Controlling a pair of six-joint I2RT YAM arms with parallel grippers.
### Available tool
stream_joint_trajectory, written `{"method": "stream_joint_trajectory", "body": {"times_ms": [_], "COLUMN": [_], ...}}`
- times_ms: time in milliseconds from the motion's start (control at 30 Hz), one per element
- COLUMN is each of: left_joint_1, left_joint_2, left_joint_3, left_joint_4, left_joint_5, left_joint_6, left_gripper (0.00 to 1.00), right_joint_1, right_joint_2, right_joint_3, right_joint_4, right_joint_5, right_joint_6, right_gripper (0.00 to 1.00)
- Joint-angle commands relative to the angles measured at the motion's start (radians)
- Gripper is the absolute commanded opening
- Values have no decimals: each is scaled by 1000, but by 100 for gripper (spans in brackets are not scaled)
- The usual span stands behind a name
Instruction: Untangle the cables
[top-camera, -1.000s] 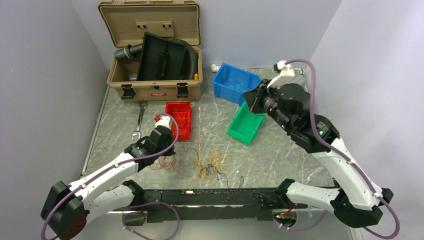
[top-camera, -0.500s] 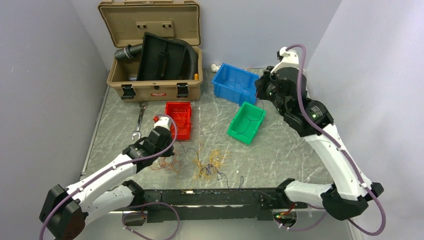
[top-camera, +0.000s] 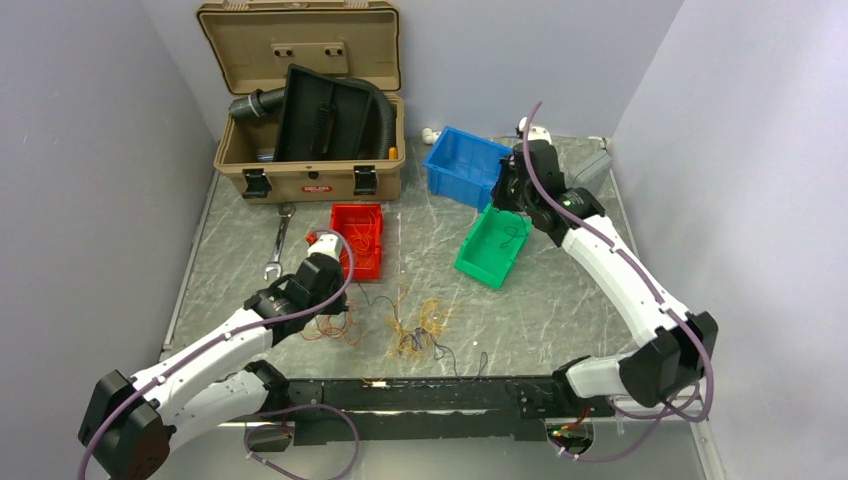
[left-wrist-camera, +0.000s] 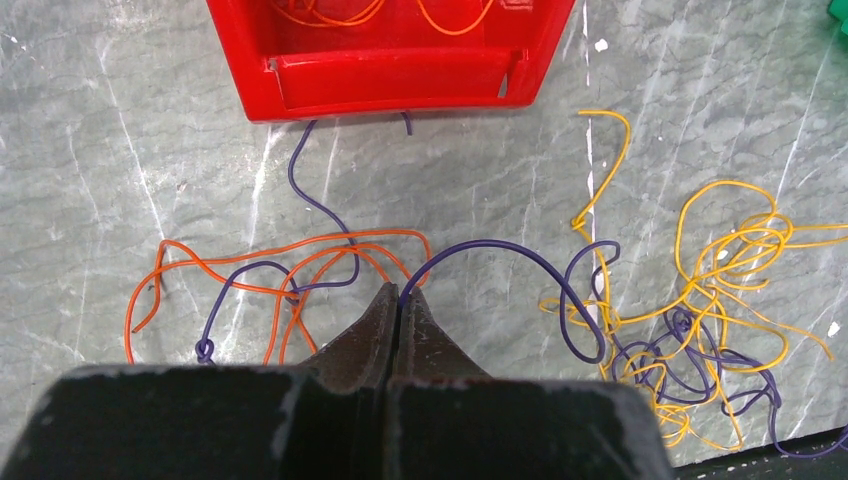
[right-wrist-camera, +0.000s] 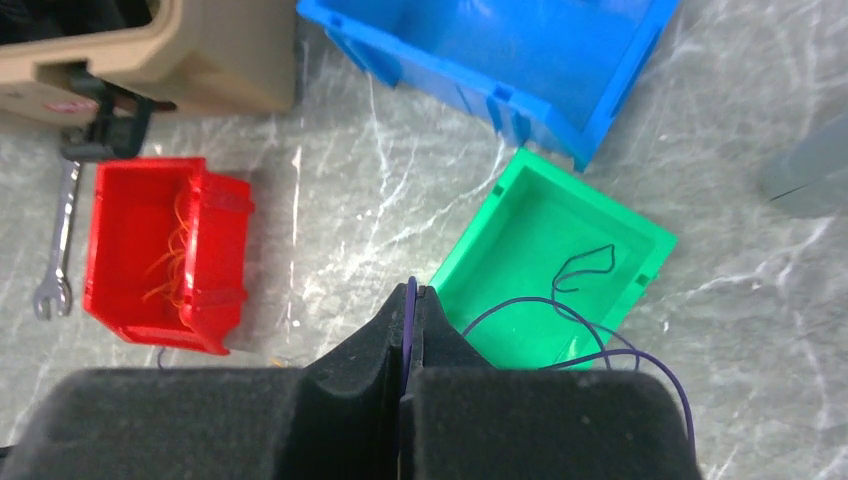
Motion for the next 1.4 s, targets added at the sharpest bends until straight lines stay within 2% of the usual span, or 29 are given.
{"method": "stream_joint_trajectory", "body": {"times_ms": [0,67,300,433,500,767,933,1000,1233,1367], "left_joint_1": [4,4,3,3,4,4,4,3,4,4], "left_joint_2": [-23,-29,-41,-47,-51,-62,-59,-53,-52,-54], "left_joint_3": [12,16,25,20,18,22,34,40,44,46], "left_joint_4": [-8,-13,-21,-22,-22,-34,-38,-39,-39,-37], "left_joint_5": [3,3,4,6,6,-2,-3,-2,5,8], "left_joint_6": [4,6,12,10,11,12,18,20,20,20], "left_gripper": [0,0,0,0,0,0,0,0,0,0], "right_joint_1": [-17,-38,-191,-252,-259,-263,-291,-298,-318,-328], "right_joint_2": [36,46,101,194,237,311,365,371,276,230], "right_joint_3": [-74,-127,-350,-377,-360,-325,-335,-325,-324,-359], "right_joint_4": [129,182,477,614,635,614,698,664,458,416], "right_joint_5": [-133,-191,-537,-799,-879,-948,-1101,-1073,-817,-665], "right_joint_6": [38,62,150,153,153,121,167,148,25,7], "right_gripper": [0,0,0,0,0,0,0,0,0,0]}}
